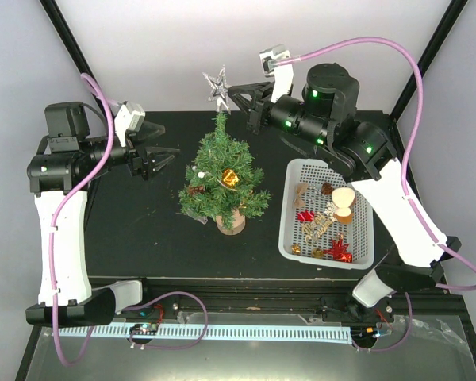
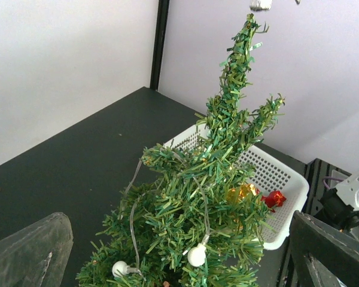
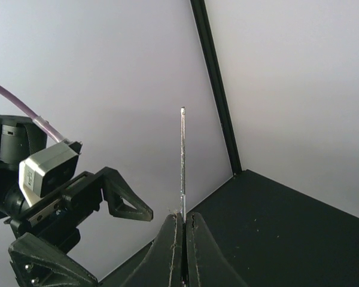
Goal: Decorate the small christmas tree
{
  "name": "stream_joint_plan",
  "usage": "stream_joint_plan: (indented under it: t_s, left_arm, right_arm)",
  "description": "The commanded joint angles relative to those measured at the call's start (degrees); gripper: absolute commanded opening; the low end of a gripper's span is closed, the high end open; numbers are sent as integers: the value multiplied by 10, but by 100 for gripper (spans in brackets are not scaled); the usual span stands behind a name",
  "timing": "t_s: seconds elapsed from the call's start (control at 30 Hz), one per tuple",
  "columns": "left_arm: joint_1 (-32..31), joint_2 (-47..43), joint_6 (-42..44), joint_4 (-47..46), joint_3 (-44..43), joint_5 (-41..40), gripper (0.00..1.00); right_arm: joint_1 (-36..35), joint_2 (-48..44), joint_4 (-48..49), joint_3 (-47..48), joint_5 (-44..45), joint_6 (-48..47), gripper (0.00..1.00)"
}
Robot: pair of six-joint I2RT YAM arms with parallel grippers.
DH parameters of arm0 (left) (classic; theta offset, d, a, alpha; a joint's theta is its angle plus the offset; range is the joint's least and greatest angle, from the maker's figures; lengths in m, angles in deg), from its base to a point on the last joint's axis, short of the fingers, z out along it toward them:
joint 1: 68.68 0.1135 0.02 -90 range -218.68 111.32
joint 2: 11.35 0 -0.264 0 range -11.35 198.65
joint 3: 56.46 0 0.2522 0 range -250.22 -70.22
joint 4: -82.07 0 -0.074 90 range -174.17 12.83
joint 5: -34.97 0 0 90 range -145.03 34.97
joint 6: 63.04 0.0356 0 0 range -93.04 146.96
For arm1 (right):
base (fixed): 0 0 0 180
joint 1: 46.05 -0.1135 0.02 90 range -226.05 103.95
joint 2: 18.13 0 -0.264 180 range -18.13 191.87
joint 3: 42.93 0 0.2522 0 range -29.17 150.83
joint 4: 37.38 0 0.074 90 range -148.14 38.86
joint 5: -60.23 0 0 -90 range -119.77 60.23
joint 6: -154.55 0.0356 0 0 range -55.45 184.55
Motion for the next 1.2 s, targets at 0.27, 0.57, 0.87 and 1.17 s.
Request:
stream_joint_plan:
  t_s: [0.27, 0.57, 0.87, 1.17]
  left_arm:
    - [0, 5, 15, 18, -1, 19, 99]
    - [-1, 5, 12, 15, 2, 23, 99]
    - [0, 3, 8, 10, 9, 25, 99]
    - [0, 1, 8, 9, 11, 26, 99]
  right_arm:
    - [-2, 17, -6, 40, 21, -15, 1]
    - [-2, 4, -9, 26, 23, -15, 1]
    - [-2, -1, -13, 17, 22, -13, 1]
    - [-1, -8, -15, 10, 25, -14, 1]
